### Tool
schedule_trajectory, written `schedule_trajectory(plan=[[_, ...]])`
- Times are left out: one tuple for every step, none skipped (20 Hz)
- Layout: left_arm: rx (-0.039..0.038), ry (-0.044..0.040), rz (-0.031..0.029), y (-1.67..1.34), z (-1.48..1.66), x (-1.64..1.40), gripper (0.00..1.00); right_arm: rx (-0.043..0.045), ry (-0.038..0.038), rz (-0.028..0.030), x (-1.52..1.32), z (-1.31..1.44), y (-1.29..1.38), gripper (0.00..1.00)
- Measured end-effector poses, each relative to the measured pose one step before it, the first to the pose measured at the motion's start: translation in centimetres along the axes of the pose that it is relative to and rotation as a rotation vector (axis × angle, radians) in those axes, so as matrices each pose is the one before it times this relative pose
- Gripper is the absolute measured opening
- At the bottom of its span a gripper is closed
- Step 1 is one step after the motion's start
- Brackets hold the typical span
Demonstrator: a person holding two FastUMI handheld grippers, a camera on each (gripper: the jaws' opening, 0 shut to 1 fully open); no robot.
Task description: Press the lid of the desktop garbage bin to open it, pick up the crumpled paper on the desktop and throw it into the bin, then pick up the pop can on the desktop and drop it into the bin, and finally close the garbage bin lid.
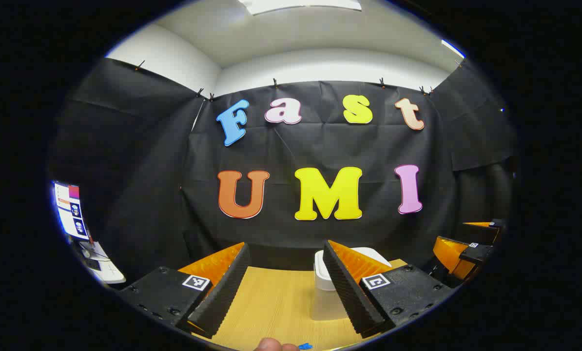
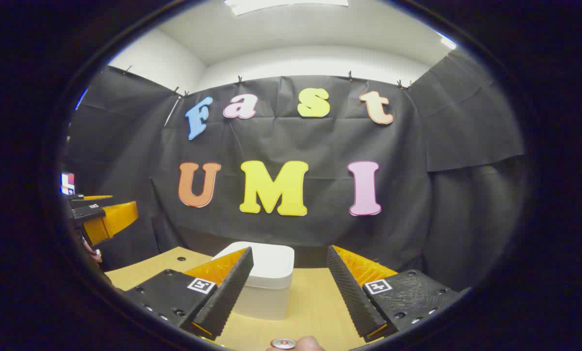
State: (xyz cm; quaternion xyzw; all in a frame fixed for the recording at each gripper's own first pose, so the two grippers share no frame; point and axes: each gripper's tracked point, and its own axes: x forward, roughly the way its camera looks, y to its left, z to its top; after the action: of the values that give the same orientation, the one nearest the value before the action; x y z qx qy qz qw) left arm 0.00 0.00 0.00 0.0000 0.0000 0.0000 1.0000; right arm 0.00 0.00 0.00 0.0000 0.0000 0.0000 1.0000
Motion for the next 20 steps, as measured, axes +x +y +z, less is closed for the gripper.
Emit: schedule_trajectory(plan=[[-0.00362,0.00397,-0.00615,0.131,-0.163,0.077,0.97,0.00193,0.00121,-0.00771,-0.077,0.064,0.128,0.95],[0.00161,0.00013,-0.00591,0.387,0.121,0.163,0.97,0.00238,0.00076,-0.0064,-0.044,0.142,0.2,0.95],[0.00458,-0.00449,-0.00859,0.086,0.125,0.212,0.97,-0.00077,-0.00033,-0.00895,-0.128,0.009,0.237,0.95],[0.00404,-0.00119,-0.01148,-0.172,0.074,0.331,0.97,-0.00309,-0.00311,-0.00727,0.004,0.087,0.076,0.95],[0.00243,-0.00071,-0.00951,-0.042,0.01,0.121,0.97,-0.00221,-0.00053,-0.00454,0.149,-0.119,0.015,0.95],[-0.00045,0.00077,-0.00381,0.107,-0.102,0.204,0.97,-0.00197,-0.00044,-0.00483,0.153,0.045,0.138,0.95],[-0.00431,0.00133,-0.00175,0.171,-0.085,0.182,0.97,0.00343,0.00167,-0.00173,0.206,-0.066,0.144,0.95],[-0.0037,0.00177,-0.00327,0.051,0.012,0.272,0.97,0.00535,0.00238,0.00205,0.278,0.045,0.229,0.95],[0.00145,-0.00166,0.00122,0.138,0.006,0.15,0.97,0.00312,0.00309,0.00212,0.322,-0.144,0.163,0.95],[0.00307,-0.00189,0.00359,0.166,0.061,0.029,0.97,-0.00132,0.00439,0.00194,0.344,0.029,0.216,0.95],[0.00264,0.00074,0.0032,0.103,0.101,0.075,0.97,-0.00031,0.00411,0.00309,0.288,-0.147,0.217,0.95],[0.00079,0.00058,0.00179,-0.018,-0.102,0.258,0.97,0.00114,0.00277,0.00579,0.288,0.035,0.25,0.95],[0.00157,0.00051,0.00262,0.146,-0.161,0.187,0.97,-0.00122,-0.00005,0.00532,0.276,-0.04,0.371,0.95],[0.00192,-0.00078,0.00343,0.098,-0.016,0.284,0.97,-0.00246,0.0019,0.00343,0.252,-0.039,0.196,0.95],[0.00161,0.00163,0.00448,0.188,-0.049,0.211,0.97,-0.00333,0.00443,0.00517,0.352,-0.151,0.174,0.95],[-0.001,0.00216,0.00429,0.287,-0.086,0.249,0.97,-0.00143,0.00252,0.00509,0.141,0.004,0.228,0.95],[-0.0023,0.00092,0.00388,0.224,-0.057,0.12,0.97,-0.0004,0.00068,0.00571,0.234,-0.086,0.047,0.95],[-0.00066,0.00192,0.00424,0.014,-0.108,0.128,0.97,-0.00165,0.00208,0.00217,0.163,0.03,0.03,0.95],[-0.00093,0.00348,0.00389,-0.027,-0.084,0.138,0.97,-0.00112,0.00677,0.00125,0.306,-0.18,-0.058,0.95],[-0.00205,0.0024,0.00374,0.087,-0.208,0.077,0.97,-0.00069,0.00577,0.00089,0.178,-0.041,-0.066,0.95]])
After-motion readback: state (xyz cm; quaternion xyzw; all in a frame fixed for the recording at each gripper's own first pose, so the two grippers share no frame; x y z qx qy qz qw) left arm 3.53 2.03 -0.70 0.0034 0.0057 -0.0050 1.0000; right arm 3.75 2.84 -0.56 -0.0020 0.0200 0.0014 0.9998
